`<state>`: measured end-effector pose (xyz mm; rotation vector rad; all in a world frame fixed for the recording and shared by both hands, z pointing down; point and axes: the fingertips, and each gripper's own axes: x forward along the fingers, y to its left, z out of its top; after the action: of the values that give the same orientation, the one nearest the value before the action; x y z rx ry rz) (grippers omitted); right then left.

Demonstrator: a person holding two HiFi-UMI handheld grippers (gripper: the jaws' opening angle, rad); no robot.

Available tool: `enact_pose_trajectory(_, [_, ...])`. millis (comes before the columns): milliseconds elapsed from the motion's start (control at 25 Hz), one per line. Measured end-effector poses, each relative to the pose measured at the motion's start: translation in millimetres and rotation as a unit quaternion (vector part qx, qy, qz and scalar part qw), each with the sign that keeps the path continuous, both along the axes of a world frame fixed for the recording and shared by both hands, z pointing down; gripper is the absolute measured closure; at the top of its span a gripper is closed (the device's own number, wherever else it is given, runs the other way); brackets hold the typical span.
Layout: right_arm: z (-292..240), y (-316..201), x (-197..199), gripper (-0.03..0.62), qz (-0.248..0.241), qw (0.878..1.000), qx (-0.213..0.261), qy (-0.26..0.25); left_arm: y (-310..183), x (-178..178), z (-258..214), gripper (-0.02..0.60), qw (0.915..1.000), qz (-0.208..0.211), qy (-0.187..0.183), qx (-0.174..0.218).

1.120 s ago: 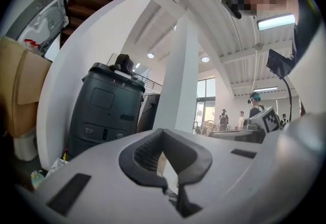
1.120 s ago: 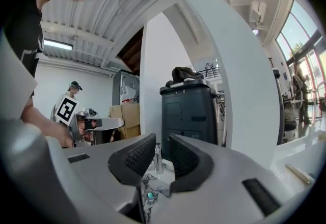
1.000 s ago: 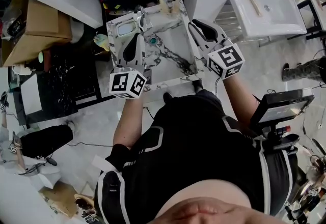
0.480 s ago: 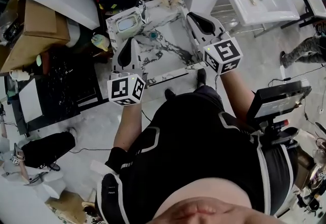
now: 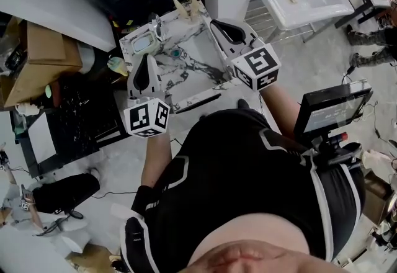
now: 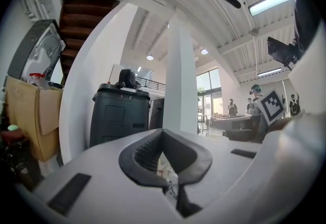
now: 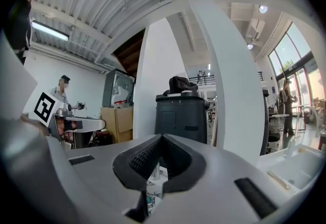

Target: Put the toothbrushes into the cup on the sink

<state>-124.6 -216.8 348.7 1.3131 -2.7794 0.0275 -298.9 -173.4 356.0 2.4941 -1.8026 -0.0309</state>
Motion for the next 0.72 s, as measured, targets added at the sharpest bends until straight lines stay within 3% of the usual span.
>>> enact_pose_trajectory(720, [-1.3, -22.8, 6.3, 0.572, -0.030, 1.000, 0.005, 0.007, -17.2, 5.3, 0.4, 0.577, 0.9993, -0.036, 0.005, -0.004])
